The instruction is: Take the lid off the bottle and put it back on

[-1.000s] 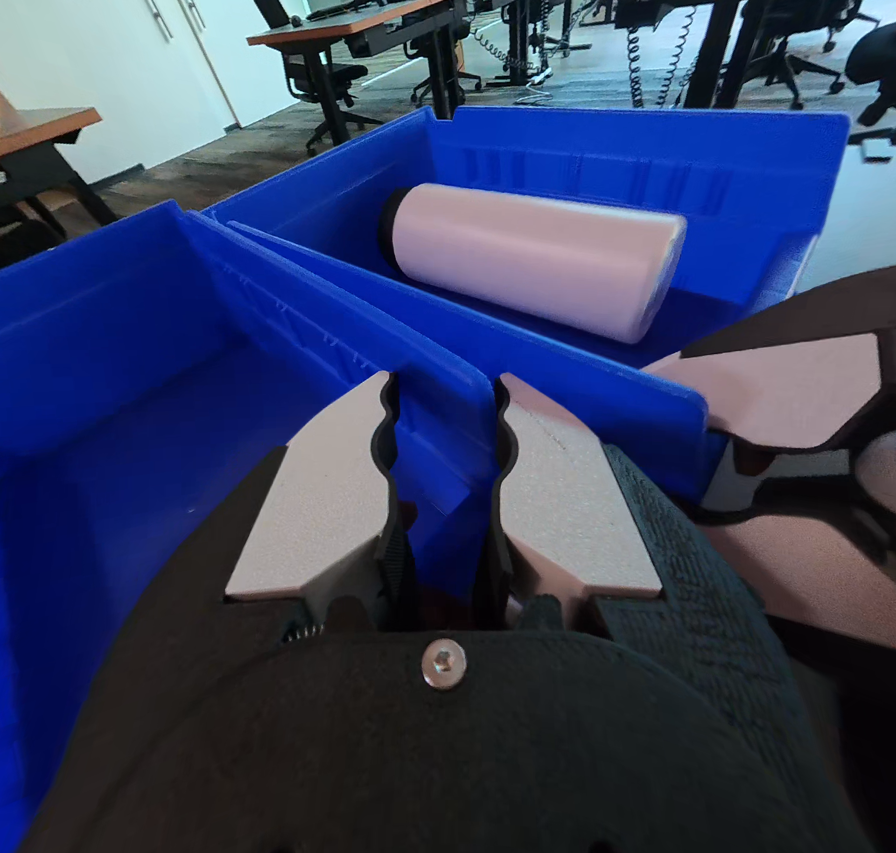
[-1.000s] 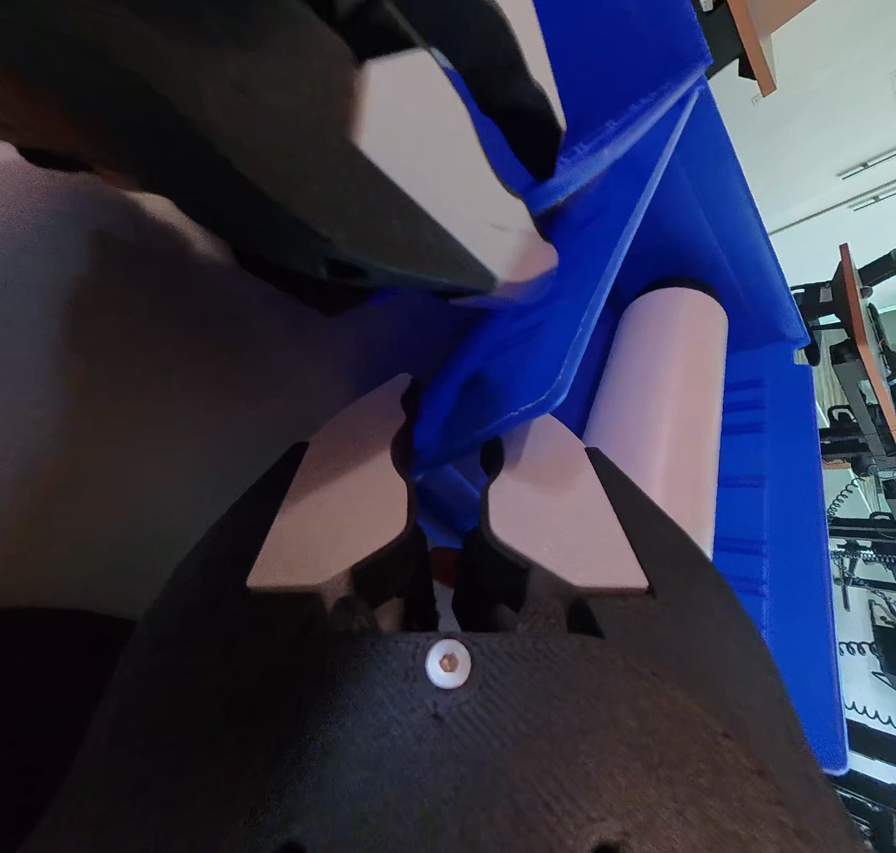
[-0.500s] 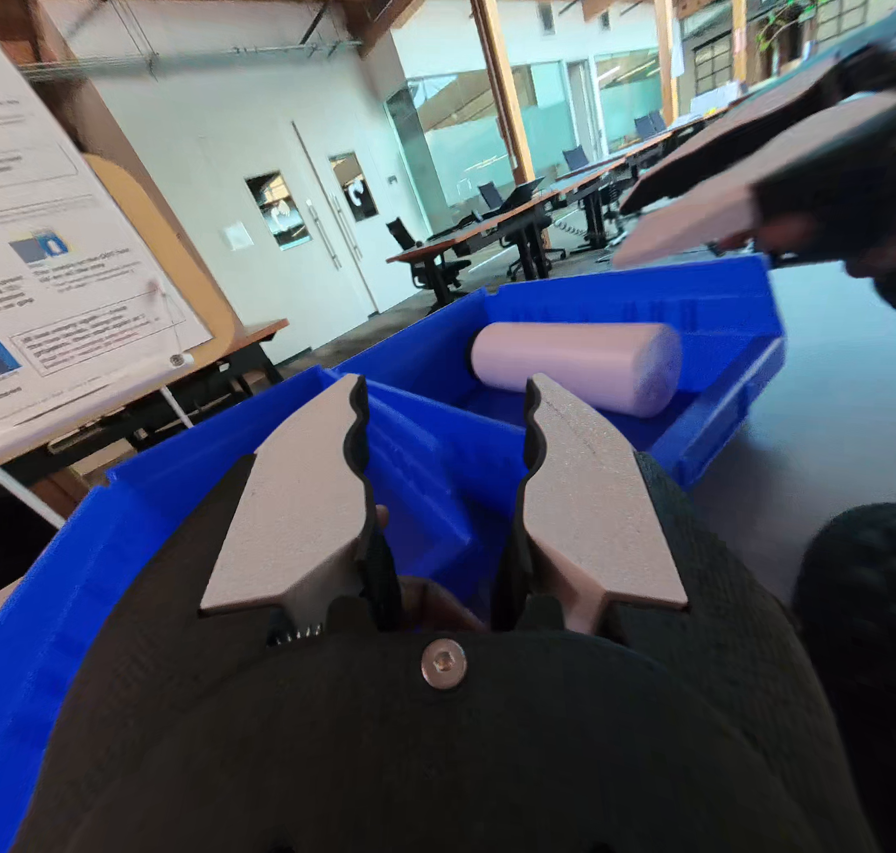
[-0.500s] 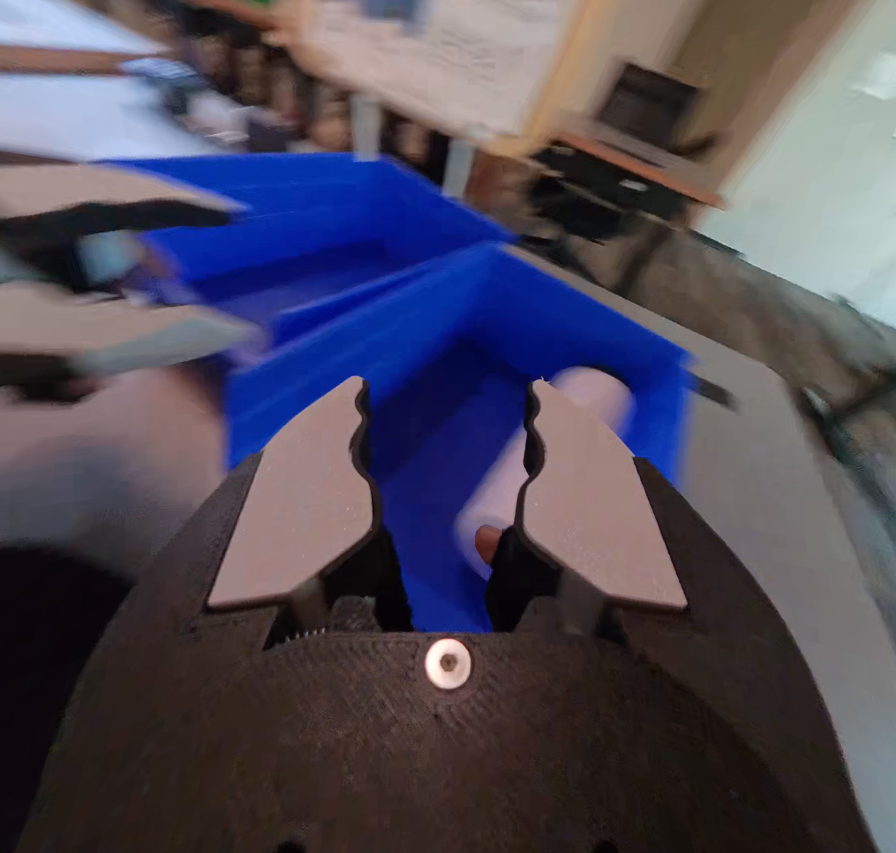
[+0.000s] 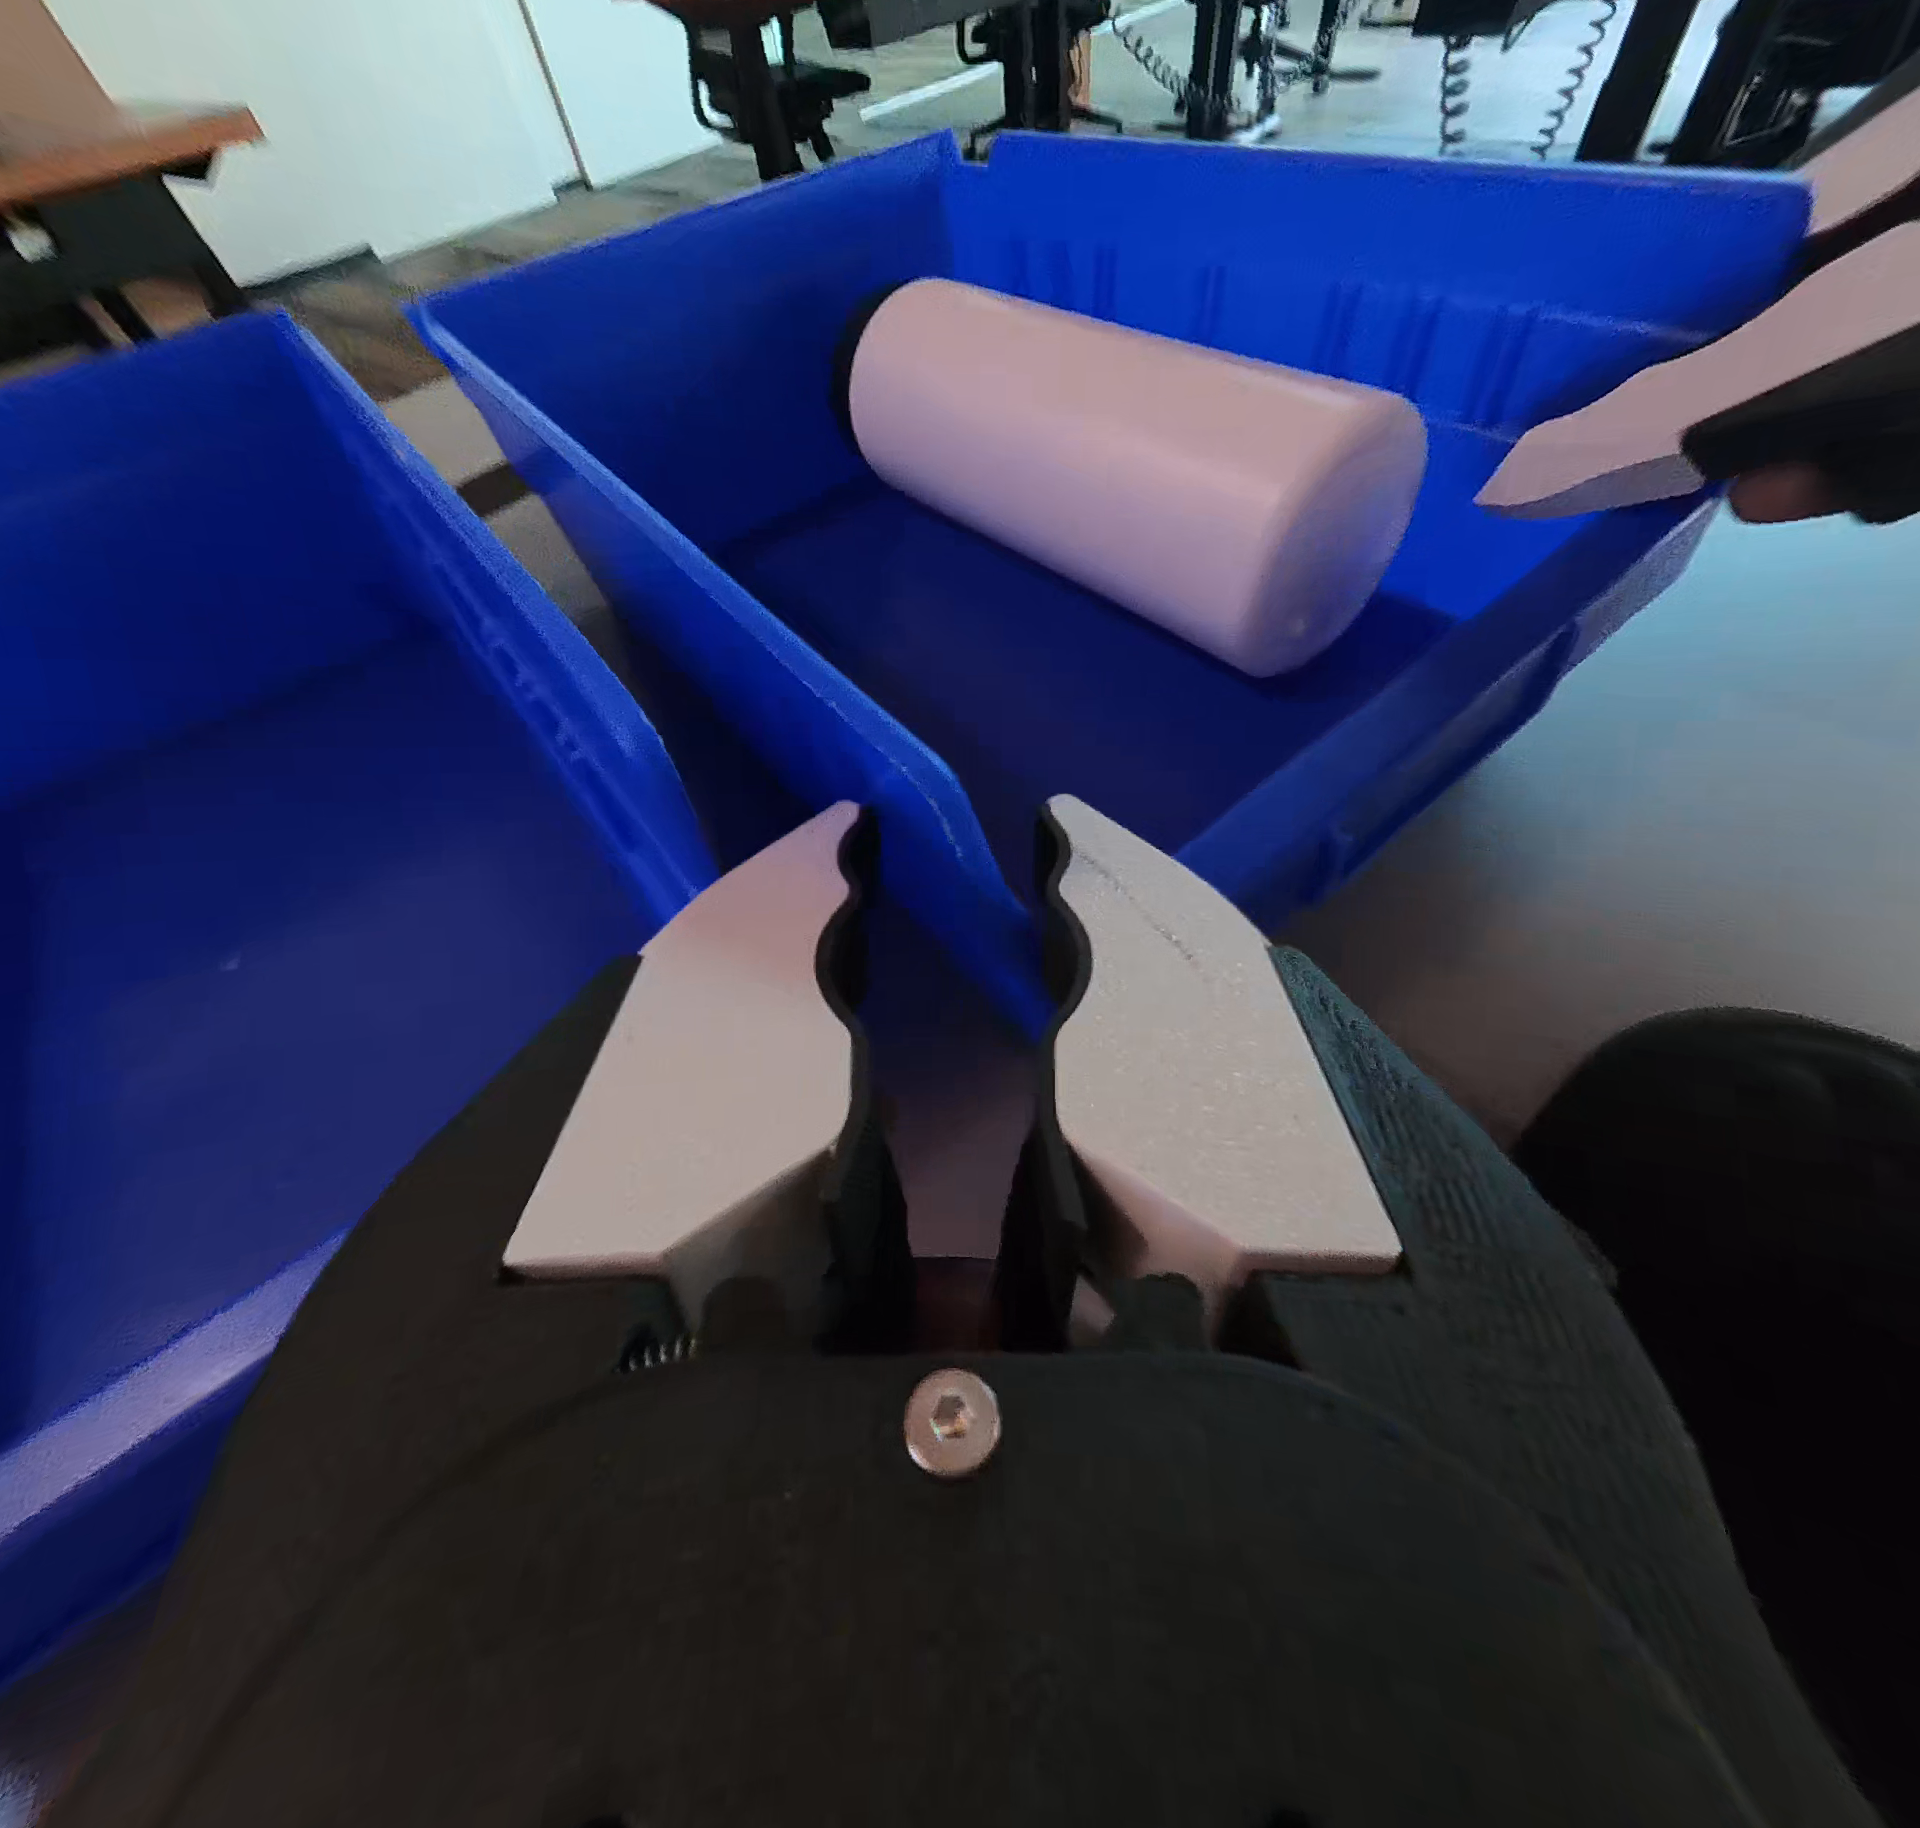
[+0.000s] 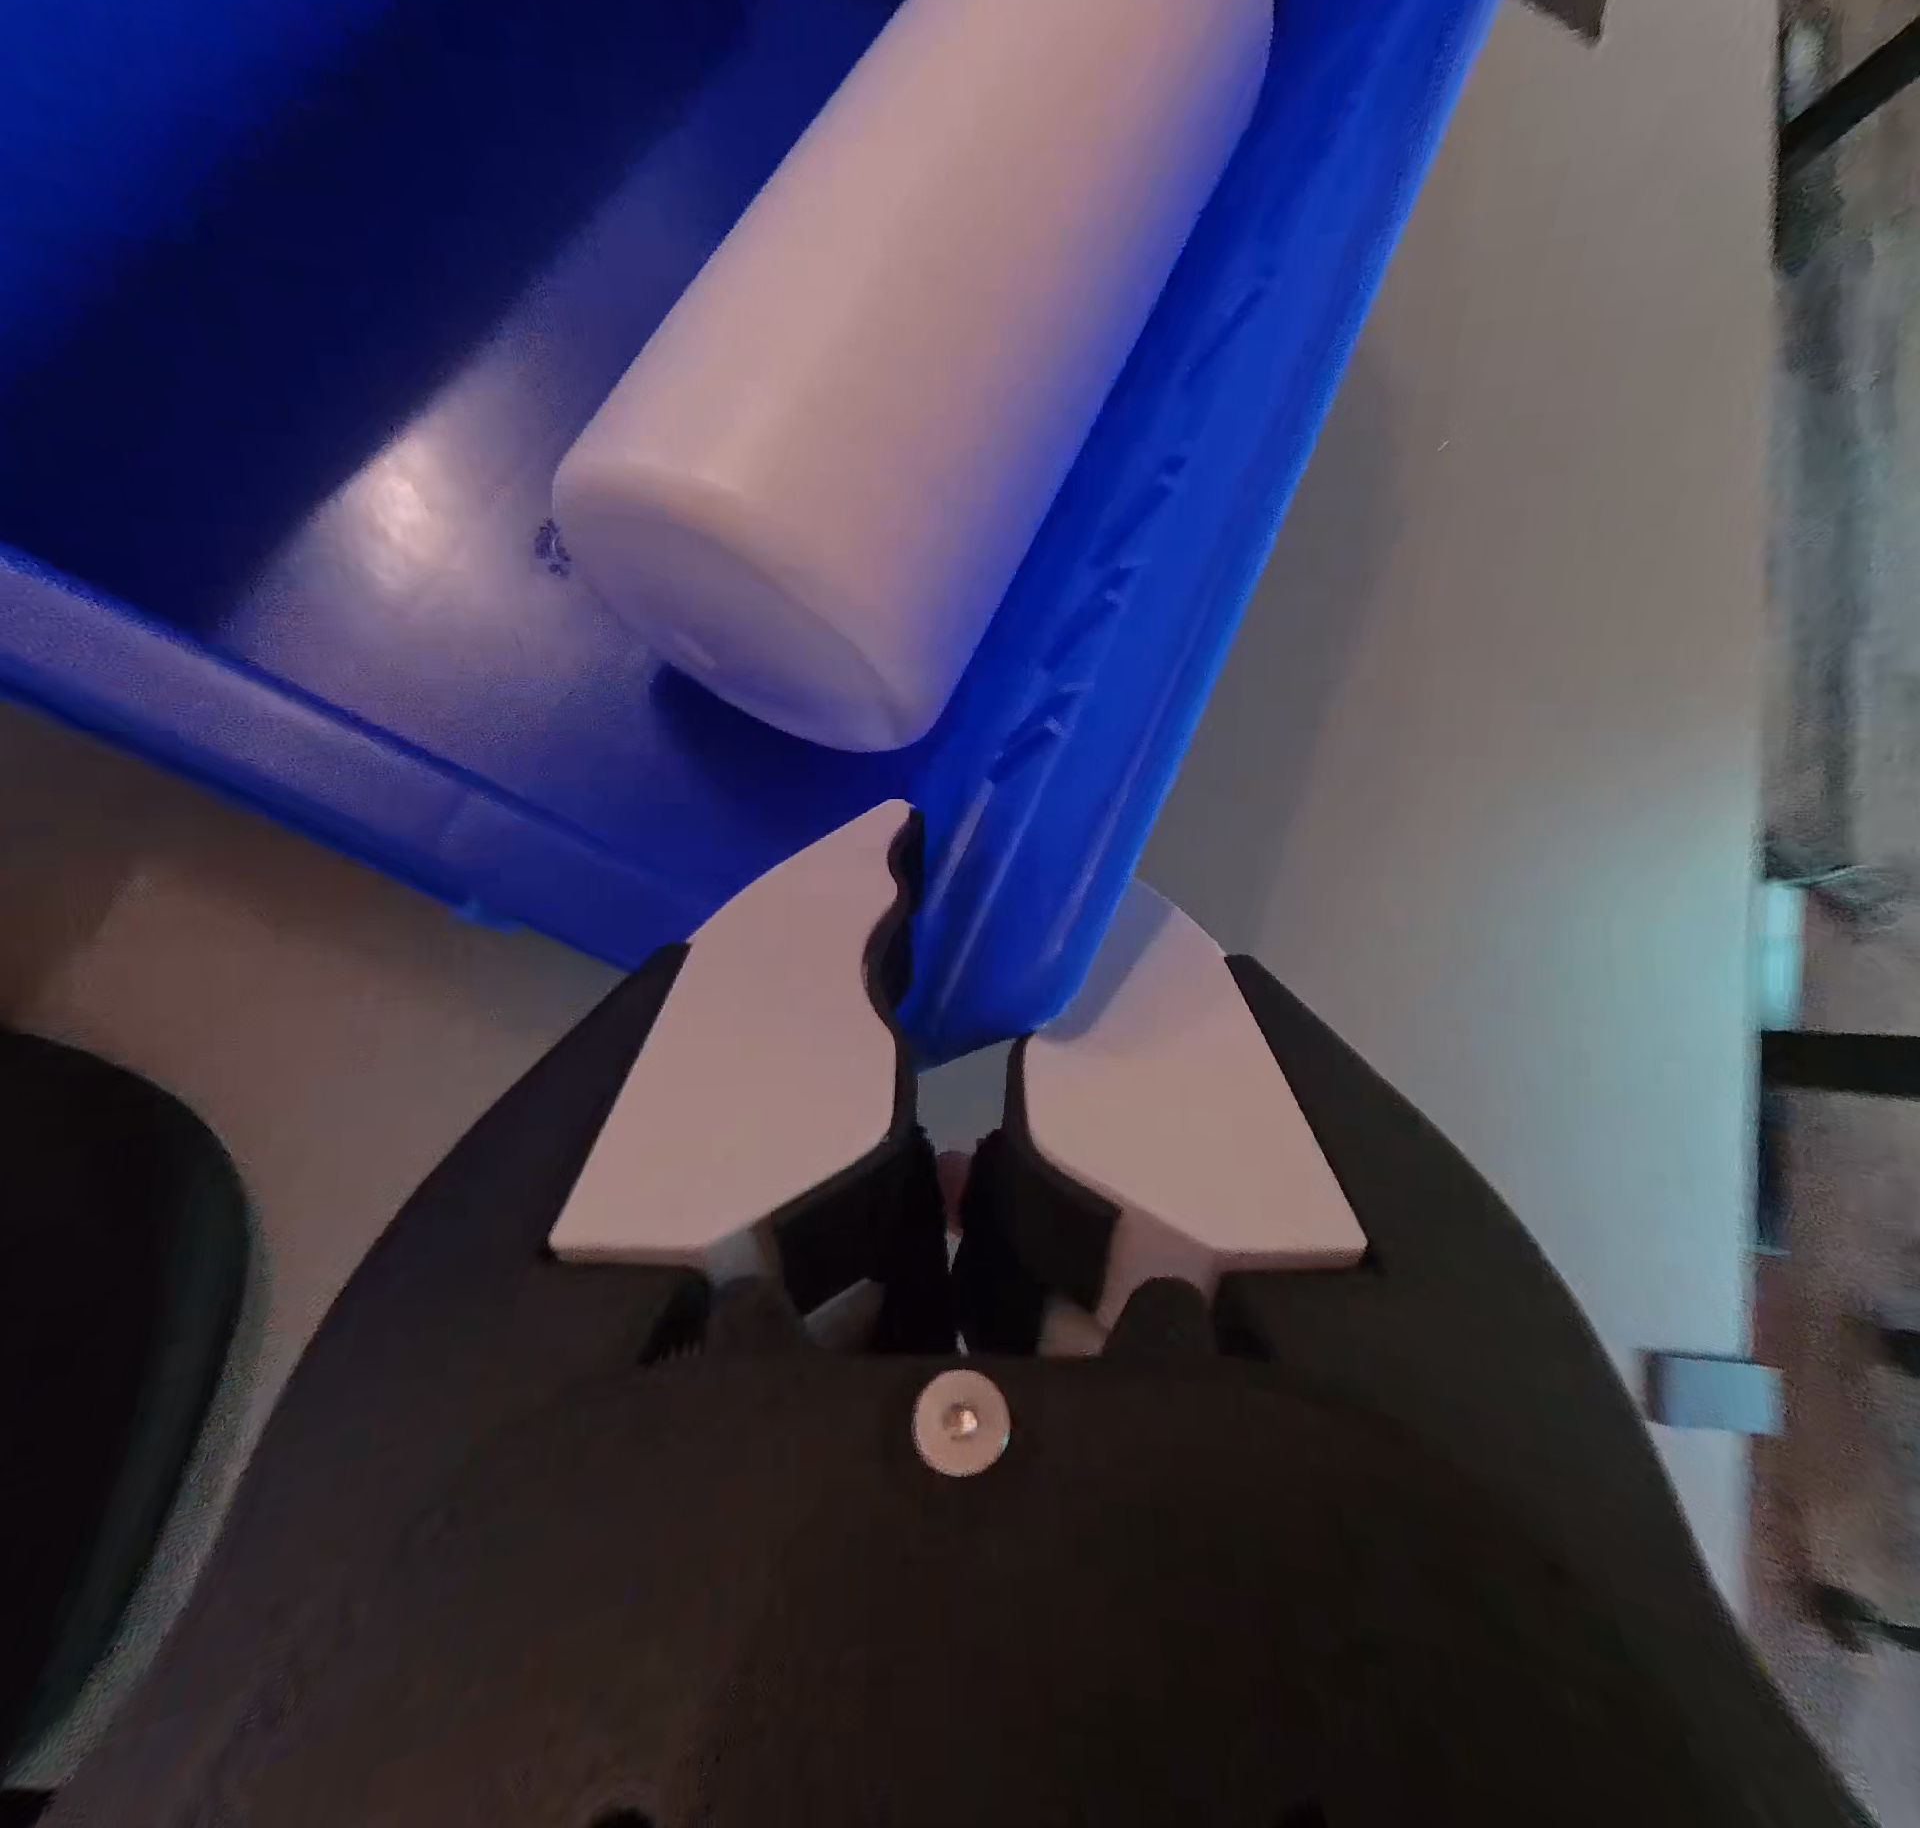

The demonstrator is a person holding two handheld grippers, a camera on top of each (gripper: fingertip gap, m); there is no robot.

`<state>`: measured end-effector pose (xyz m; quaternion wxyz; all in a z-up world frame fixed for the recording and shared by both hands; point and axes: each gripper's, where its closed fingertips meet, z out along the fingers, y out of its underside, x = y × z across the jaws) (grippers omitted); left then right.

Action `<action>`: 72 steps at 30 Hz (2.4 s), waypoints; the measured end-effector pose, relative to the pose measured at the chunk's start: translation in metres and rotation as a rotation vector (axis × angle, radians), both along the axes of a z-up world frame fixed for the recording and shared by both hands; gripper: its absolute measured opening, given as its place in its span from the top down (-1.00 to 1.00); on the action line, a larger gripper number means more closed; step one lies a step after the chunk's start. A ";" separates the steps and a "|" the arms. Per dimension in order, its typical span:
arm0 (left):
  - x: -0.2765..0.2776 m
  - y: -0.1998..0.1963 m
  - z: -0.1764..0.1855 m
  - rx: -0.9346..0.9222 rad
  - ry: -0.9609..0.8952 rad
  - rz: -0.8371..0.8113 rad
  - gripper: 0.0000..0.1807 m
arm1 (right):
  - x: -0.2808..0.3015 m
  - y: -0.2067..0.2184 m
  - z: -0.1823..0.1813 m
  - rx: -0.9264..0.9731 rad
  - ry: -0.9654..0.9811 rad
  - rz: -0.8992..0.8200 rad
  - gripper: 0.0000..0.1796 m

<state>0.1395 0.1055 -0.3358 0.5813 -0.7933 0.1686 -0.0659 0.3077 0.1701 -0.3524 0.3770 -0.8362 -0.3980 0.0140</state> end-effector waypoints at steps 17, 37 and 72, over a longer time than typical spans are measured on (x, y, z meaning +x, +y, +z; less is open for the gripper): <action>-0.058 -0.079 0.156 0.340 0.026 0.073 0.77 | -0.049 -0.083 0.170 0.423 0.079 -0.020 0.90; -0.346 -0.309 0.077 0.275 0.246 0.684 0.77 | -0.416 -0.228 0.051 0.251 0.438 0.635 0.89; -0.321 -0.250 -0.041 -0.406 0.678 0.216 0.55 | -0.223 -0.055 -0.032 0.249 -0.770 0.639 0.66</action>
